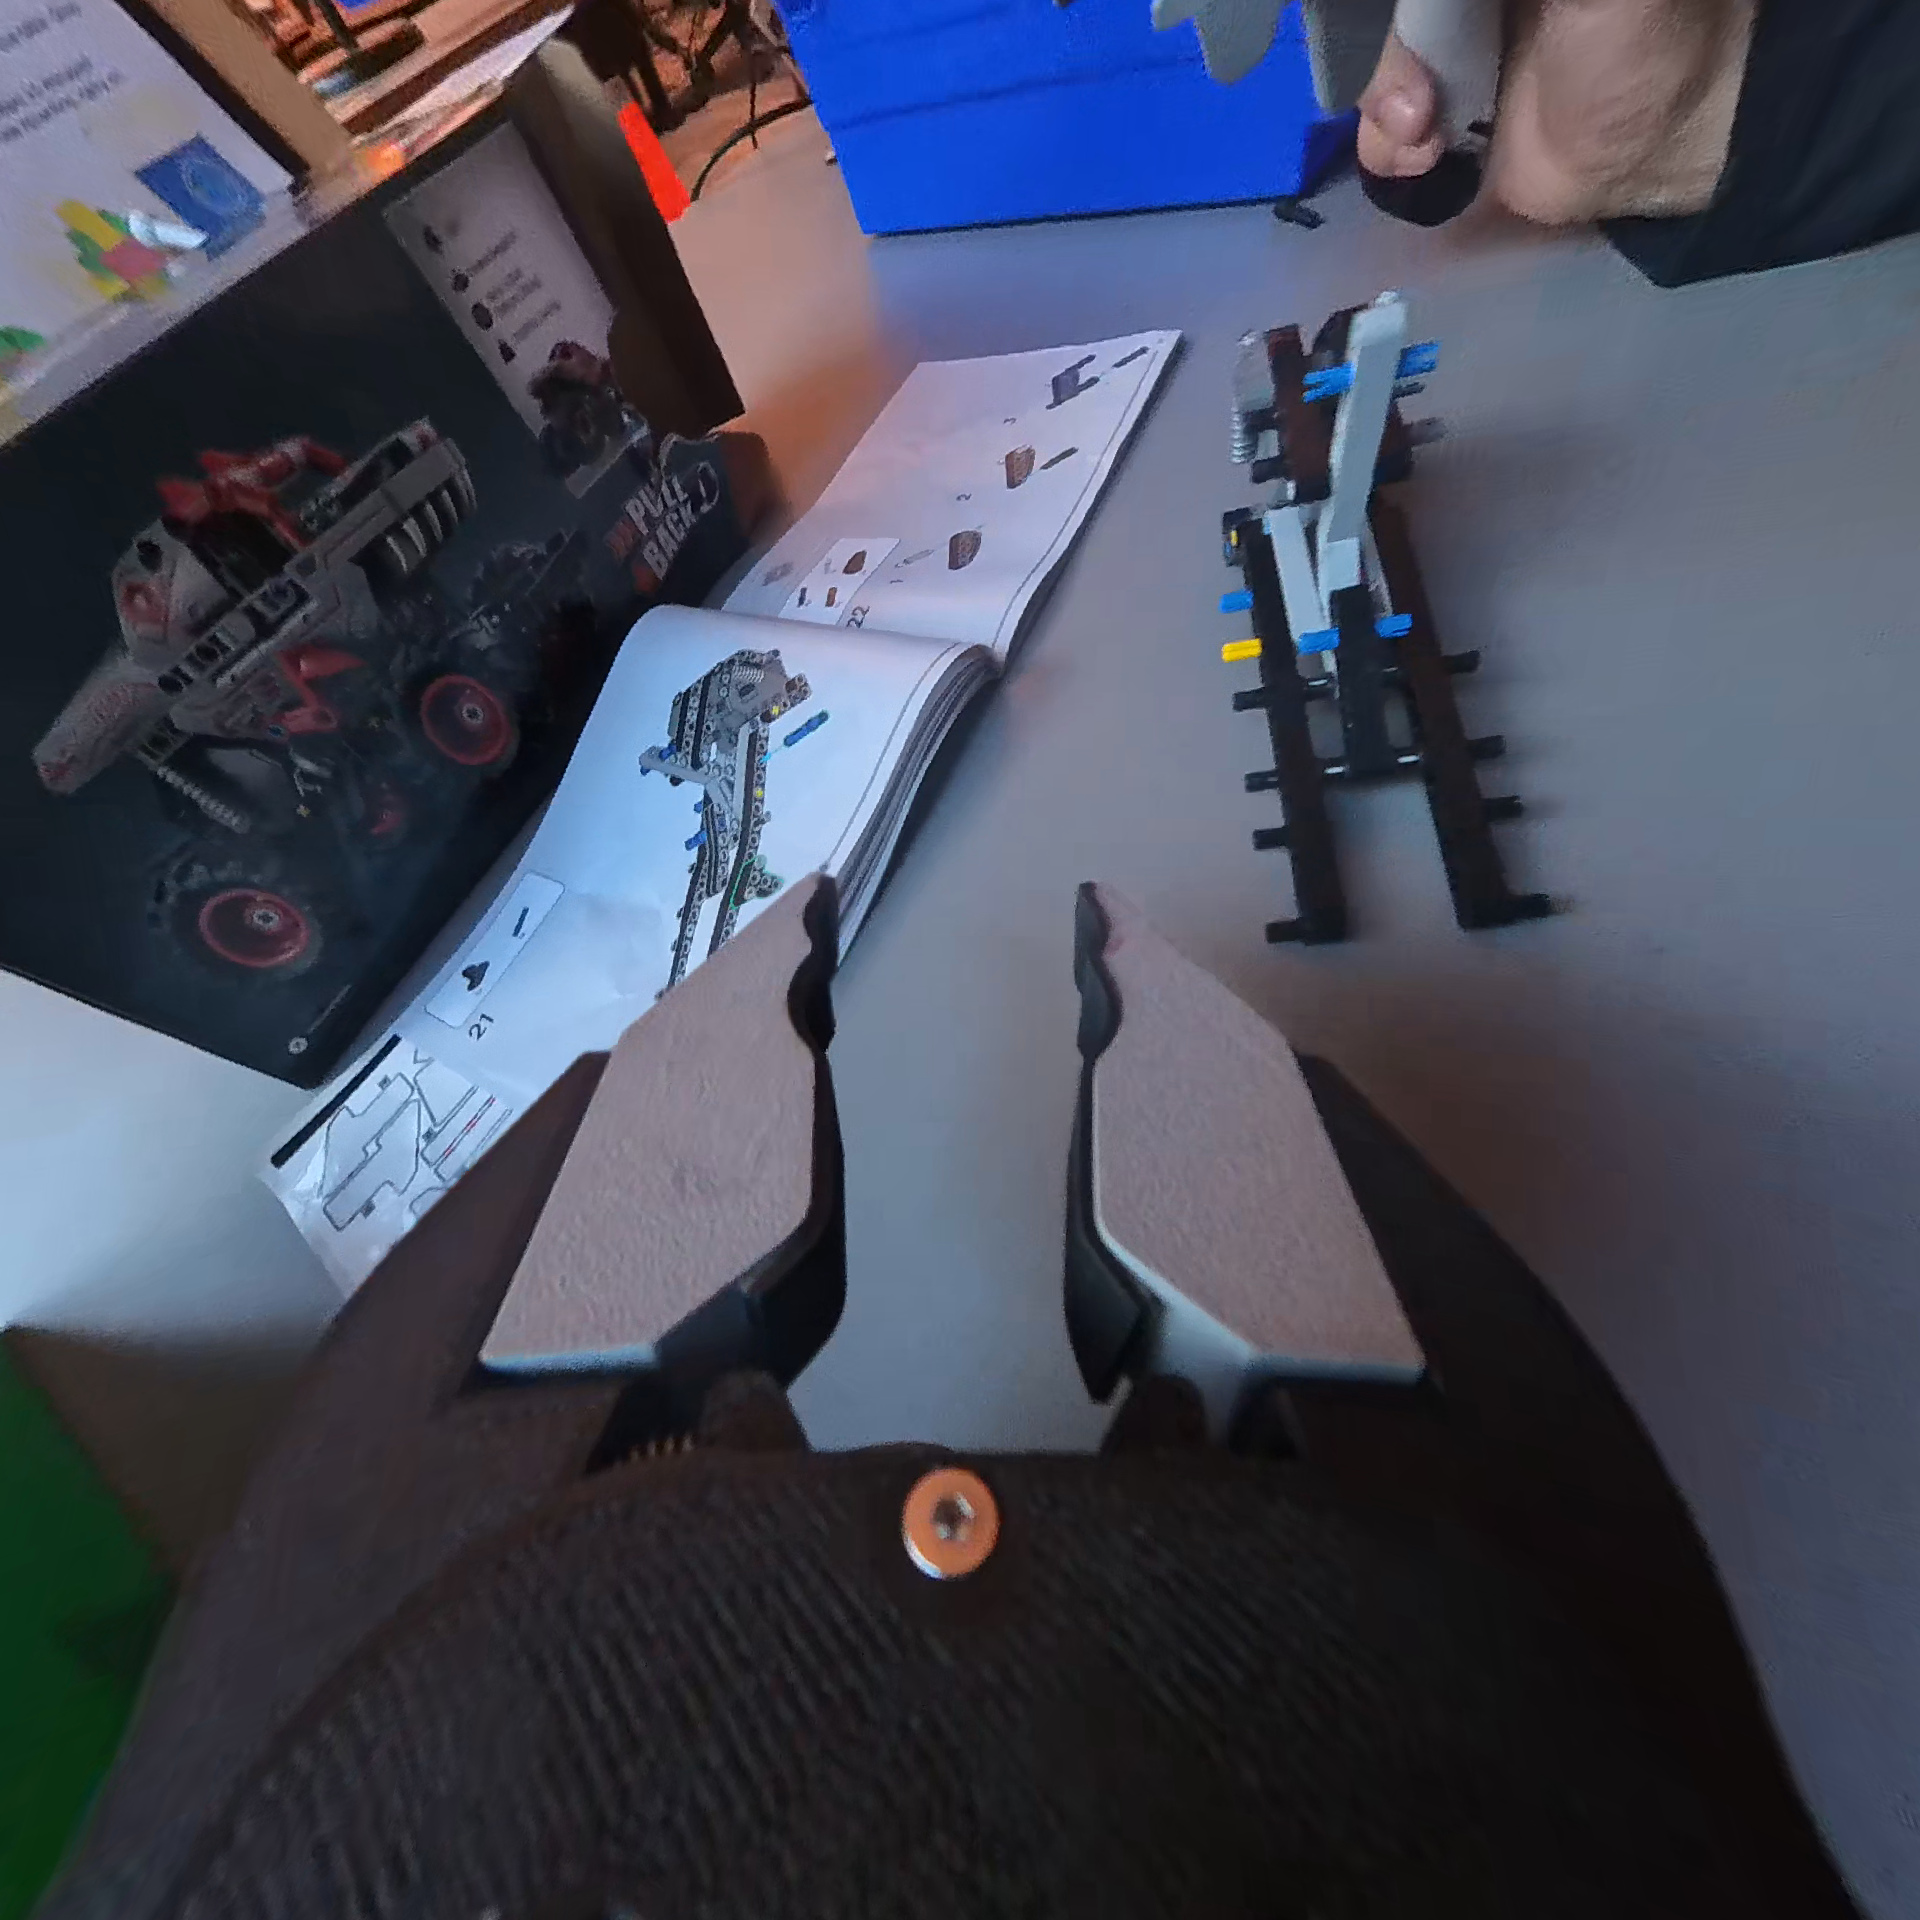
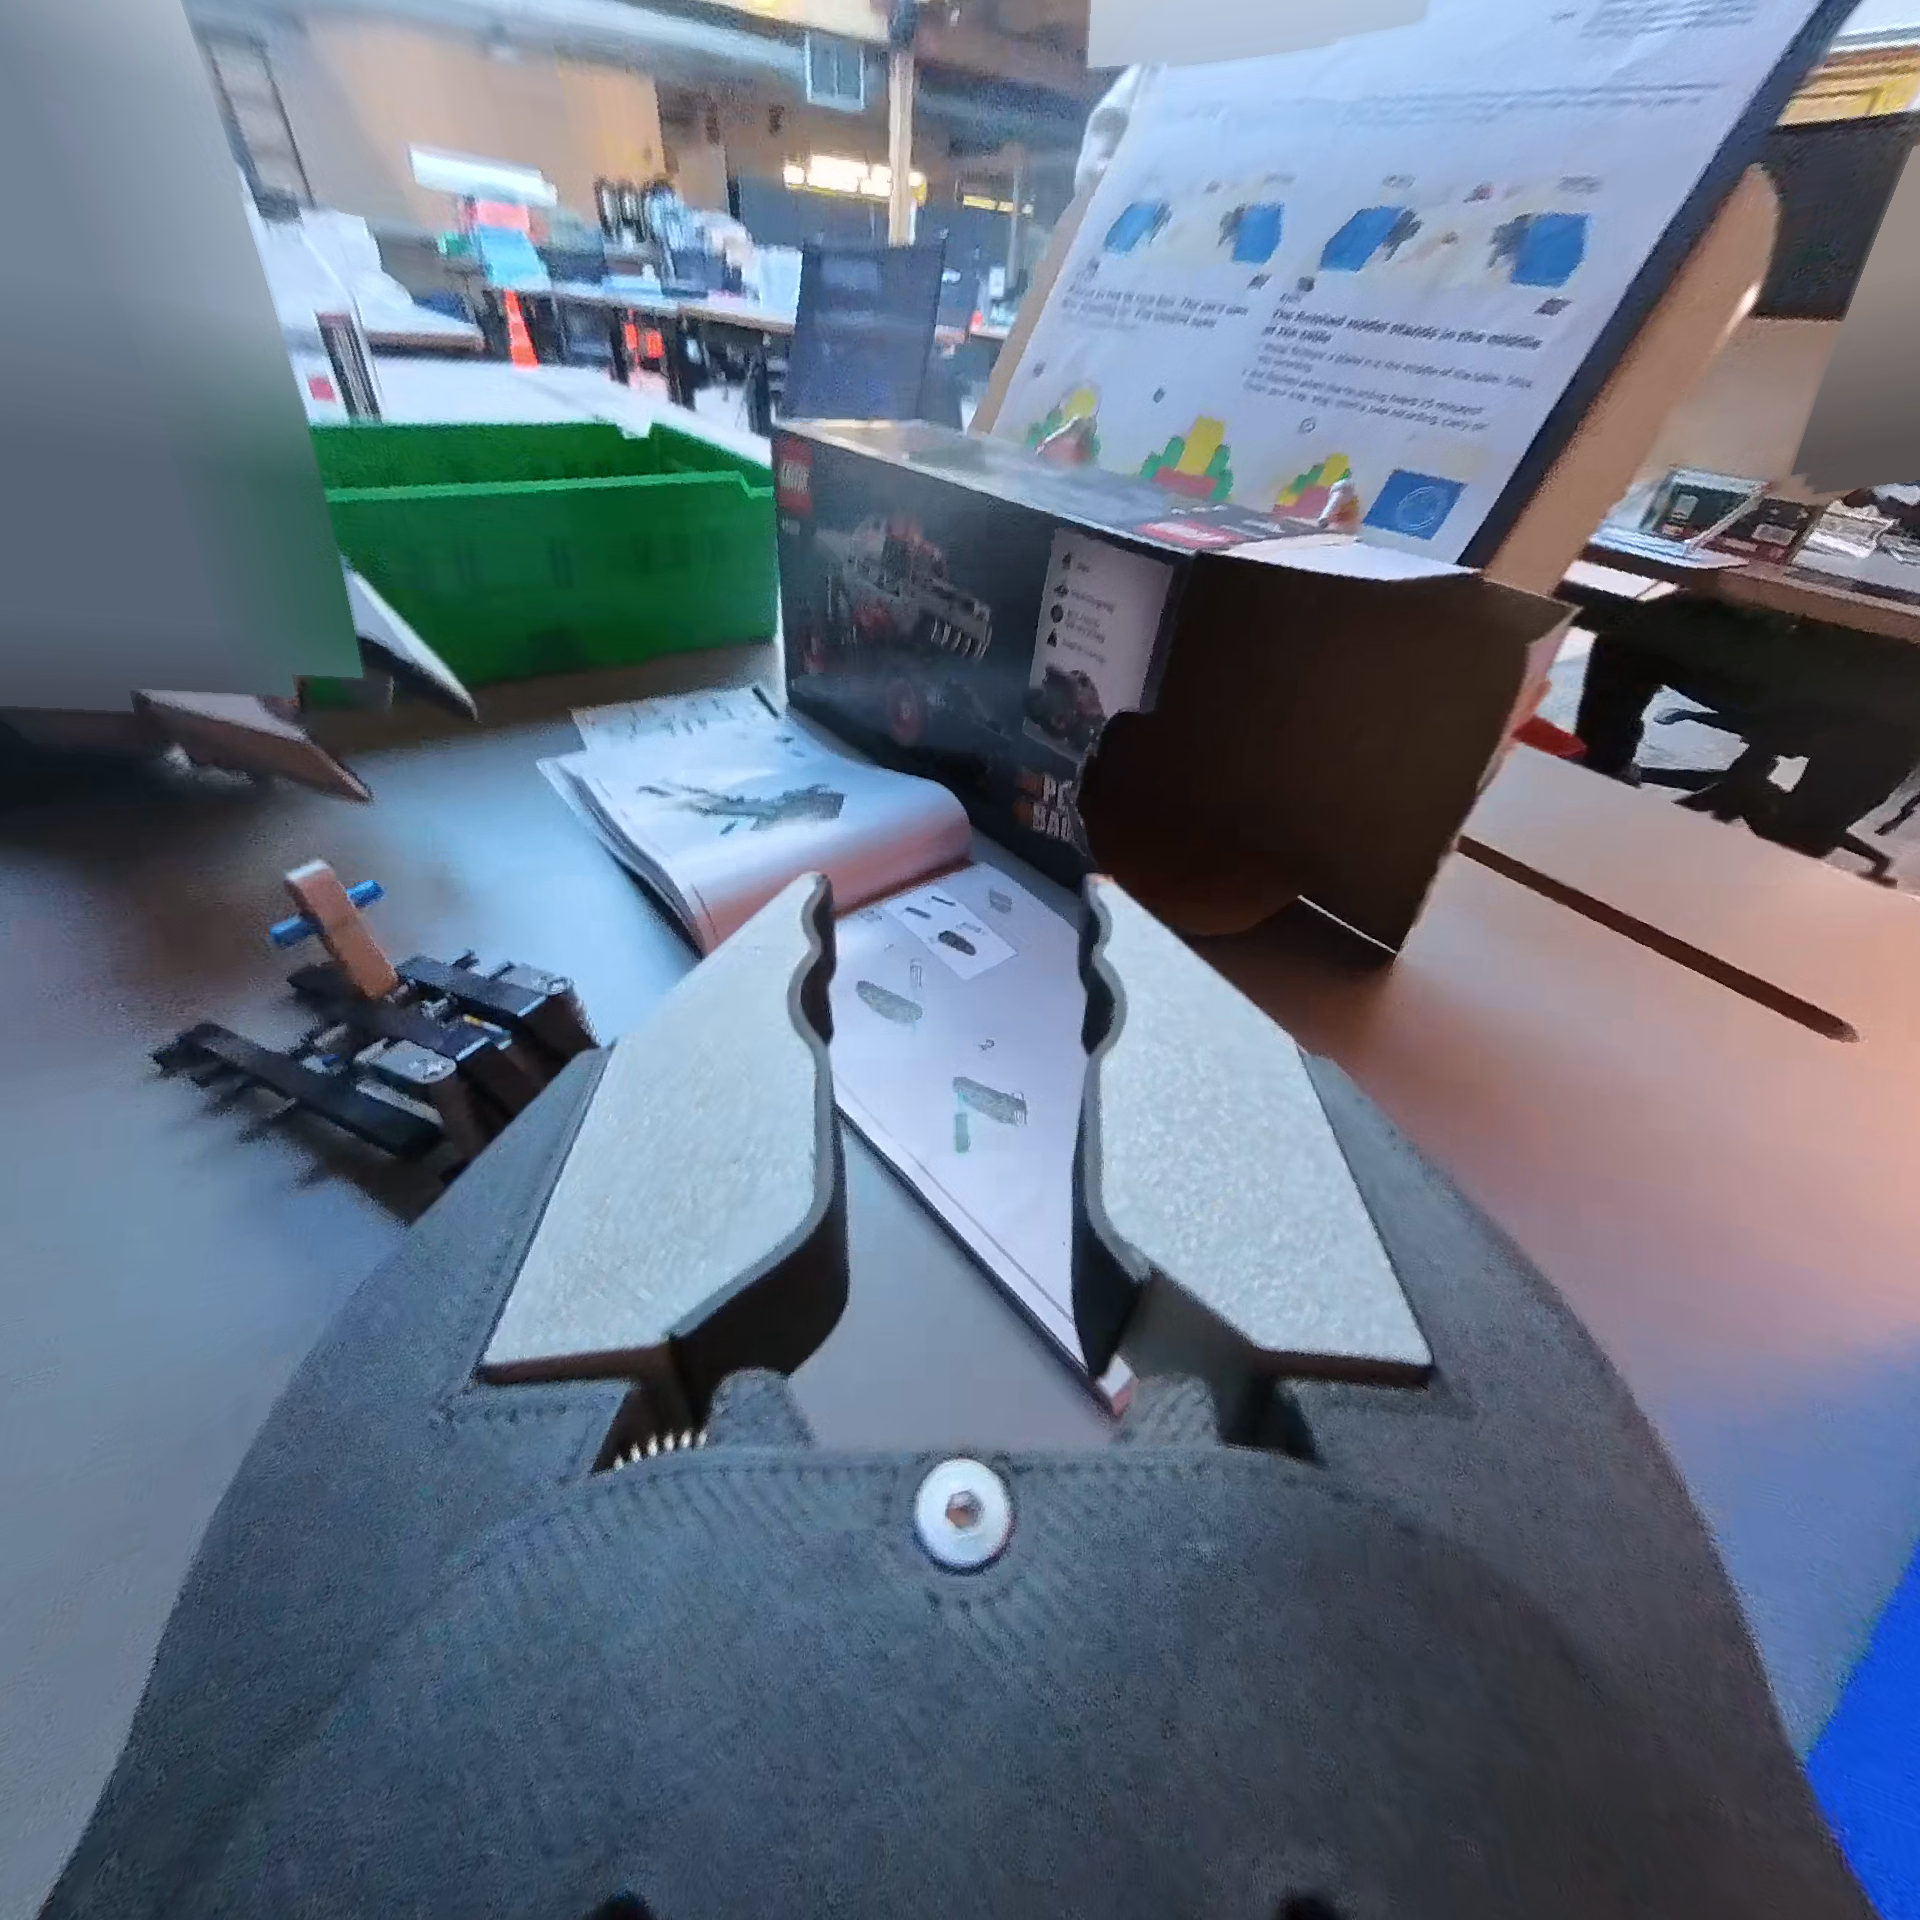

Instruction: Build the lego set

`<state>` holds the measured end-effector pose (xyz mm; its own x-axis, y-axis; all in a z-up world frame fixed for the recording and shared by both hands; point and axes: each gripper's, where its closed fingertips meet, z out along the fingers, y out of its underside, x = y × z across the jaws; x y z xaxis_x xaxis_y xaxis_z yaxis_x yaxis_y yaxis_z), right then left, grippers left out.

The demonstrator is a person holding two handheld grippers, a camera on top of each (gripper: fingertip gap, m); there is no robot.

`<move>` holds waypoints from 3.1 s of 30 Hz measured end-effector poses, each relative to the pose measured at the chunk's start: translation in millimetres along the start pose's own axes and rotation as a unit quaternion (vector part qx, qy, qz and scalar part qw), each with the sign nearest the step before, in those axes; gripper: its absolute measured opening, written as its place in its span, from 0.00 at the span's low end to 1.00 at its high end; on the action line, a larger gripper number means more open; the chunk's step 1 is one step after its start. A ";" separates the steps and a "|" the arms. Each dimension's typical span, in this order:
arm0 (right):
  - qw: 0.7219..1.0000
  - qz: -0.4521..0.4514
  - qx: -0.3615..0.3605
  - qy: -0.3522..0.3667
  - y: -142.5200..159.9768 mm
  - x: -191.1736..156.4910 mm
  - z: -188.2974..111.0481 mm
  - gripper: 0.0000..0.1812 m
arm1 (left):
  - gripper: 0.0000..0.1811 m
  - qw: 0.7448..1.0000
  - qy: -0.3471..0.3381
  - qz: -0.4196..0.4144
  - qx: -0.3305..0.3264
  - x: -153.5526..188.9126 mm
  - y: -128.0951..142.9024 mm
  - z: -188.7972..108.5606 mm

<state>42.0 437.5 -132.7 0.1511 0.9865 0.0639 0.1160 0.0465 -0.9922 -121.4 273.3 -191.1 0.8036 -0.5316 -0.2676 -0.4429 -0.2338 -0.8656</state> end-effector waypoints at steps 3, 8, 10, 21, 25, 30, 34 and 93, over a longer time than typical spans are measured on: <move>0.999 0.009 0.009 0.031 -1.6 10.9 -6.3 0.28 | 0.23 1.000 -0.013 0.025 0.001 3.8 -1.8 -1.6; 0.994 -0.014 -0.019 0.107 7.7 27.8 -11.4 0.33 | 0.21 0.999 -0.044 -0.002 0.021 7.1 -11.0 -29.9; 0.992 -0.016 -0.031 0.118 11.5 29.7 -10.9 0.32 | 0.21 0.998 -0.056 -0.025 0.033 1.1 -5.2 -56.9; 0.984 -0.042 -0.086 0.153 27.4 46.2 6.7 0.31 | 0.19 0.949 -0.218 -0.127 -0.188 -182.6 105.9 -229.2; 0.982 -0.044 -0.092 0.156 29.4 47.4 12.7 0.30 | 0.19 0.928 -0.164 -0.137 -0.304 -205.4 143.1 -195.3; 0.985 -0.053 -0.077 0.143 21.2 36.2 9.0 0.30 | 0.21 0.905 -0.099 -0.152 -0.384 -195.1 161.1 -168.1; 0.989 -0.055 -0.042 0.135 6.0 26.5 0.0 0.29 | 0.26 0.903 -0.054 -0.186 -0.384 -184.3 159.7 -154.0; 0.989 -0.058 -0.074 0.112 17.6 18.7 13.7 0.22 | 0.28 0.863 -0.043 -0.188 -0.466 -264.3 142.9 -107.5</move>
<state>33.3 458.9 -150.4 0.3409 0.9150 0.2157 0.2860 0.1176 -0.9510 -439.8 292.9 -198.6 0.9690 -0.2229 -0.1065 -0.2400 -0.9517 -0.1914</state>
